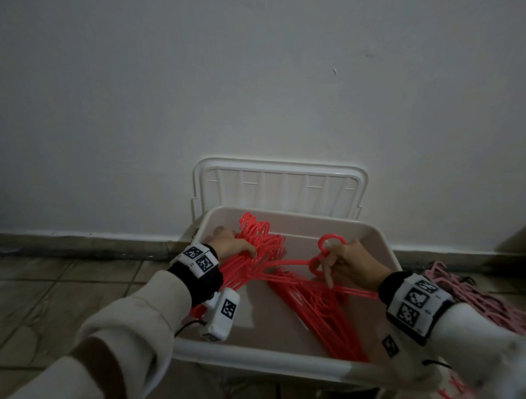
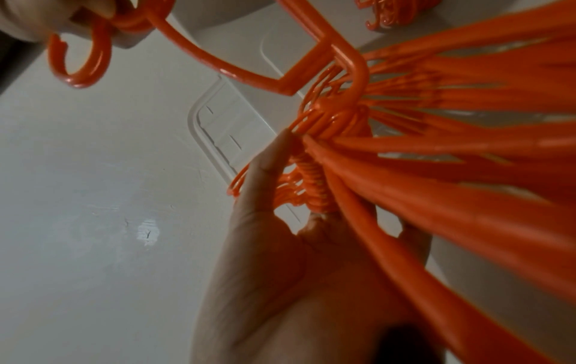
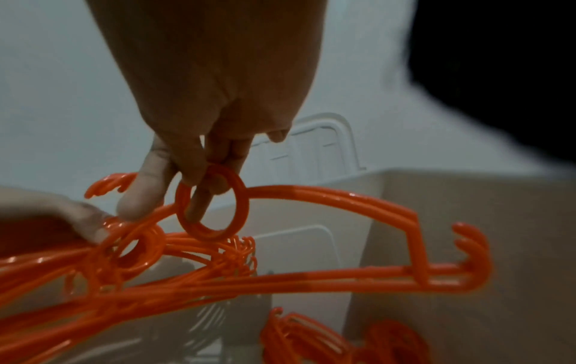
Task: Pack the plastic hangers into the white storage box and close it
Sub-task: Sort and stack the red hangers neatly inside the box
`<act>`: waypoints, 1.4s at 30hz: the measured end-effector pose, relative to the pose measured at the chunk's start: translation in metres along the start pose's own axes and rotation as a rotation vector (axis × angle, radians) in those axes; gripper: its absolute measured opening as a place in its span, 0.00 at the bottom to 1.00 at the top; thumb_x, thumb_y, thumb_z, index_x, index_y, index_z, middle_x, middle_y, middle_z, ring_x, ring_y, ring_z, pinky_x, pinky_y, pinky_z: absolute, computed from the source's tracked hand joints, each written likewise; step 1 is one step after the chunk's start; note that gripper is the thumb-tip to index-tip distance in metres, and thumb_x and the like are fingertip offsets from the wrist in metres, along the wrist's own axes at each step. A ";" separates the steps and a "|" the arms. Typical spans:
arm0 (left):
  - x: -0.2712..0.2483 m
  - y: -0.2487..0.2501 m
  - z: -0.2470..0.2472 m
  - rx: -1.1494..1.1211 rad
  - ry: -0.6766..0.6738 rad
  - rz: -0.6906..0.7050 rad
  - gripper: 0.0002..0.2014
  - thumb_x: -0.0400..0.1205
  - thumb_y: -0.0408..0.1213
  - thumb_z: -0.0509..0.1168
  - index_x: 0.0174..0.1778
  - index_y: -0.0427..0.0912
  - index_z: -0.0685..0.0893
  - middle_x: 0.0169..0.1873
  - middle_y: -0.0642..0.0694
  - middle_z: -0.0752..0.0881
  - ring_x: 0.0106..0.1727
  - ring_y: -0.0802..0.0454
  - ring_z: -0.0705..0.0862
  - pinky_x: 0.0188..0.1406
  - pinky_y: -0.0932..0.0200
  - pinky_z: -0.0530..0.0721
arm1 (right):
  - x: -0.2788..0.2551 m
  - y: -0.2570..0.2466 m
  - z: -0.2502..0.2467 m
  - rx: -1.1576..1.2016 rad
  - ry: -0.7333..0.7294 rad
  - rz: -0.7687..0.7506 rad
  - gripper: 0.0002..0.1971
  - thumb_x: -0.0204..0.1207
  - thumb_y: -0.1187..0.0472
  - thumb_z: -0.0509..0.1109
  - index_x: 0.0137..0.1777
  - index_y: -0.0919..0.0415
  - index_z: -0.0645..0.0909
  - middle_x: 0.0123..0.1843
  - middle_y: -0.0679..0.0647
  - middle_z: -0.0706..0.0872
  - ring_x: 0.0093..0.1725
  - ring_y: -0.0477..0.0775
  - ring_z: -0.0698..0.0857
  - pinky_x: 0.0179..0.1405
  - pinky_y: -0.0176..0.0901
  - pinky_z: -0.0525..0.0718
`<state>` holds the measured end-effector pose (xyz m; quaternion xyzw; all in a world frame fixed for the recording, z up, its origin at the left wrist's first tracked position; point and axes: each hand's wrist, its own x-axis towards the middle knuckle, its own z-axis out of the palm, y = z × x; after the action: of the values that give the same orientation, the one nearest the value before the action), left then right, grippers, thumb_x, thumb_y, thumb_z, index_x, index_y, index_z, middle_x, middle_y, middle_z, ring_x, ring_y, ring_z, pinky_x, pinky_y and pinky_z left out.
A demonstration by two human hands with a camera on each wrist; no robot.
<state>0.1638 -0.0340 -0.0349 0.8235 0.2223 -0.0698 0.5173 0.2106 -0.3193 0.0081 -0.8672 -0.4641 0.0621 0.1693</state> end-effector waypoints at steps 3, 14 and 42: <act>0.001 0.002 0.000 0.001 -0.005 0.002 0.28 0.41 0.46 0.79 0.37 0.39 0.91 0.34 0.40 0.91 0.39 0.41 0.90 0.50 0.45 0.88 | -0.002 -0.001 0.001 0.397 -0.114 0.075 0.34 0.70 0.79 0.62 0.24 0.33 0.84 0.45 0.38 0.89 0.54 0.39 0.85 0.61 0.42 0.79; 0.015 -0.011 0.003 0.001 0.046 -0.014 0.27 0.38 0.50 0.81 0.32 0.44 0.91 0.40 0.38 0.90 0.41 0.37 0.89 0.47 0.44 0.89 | -0.005 -0.010 0.021 0.946 -0.074 0.169 0.28 0.74 0.81 0.63 0.15 0.56 0.74 0.41 0.71 0.89 0.46 0.45 0.88 0.46 0.34 0.80; -0.017 0.011 0.022 0.071 -0.002 -0.025 0.23 0.55 0.44 0.82 0.44 0.39 0.89 0.38 0.44 0.90 0.38 0.48 0.88 0.46 0.54 0.88 | 0.036 0.010 0.036 0.506 -0.044 0.857 0.12 0.65 0.76 0.74 0.41 0.61 0.78 0.40 0.59 0.82 0.38 0.56 0.81 0.43 0.47 0.85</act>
<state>0.1555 -0.0626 -0.0302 0.8383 0.2295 -0.0851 0.4871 0.2288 -0.2859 -0.0272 -0.9103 -0.0401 0.2551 0.3236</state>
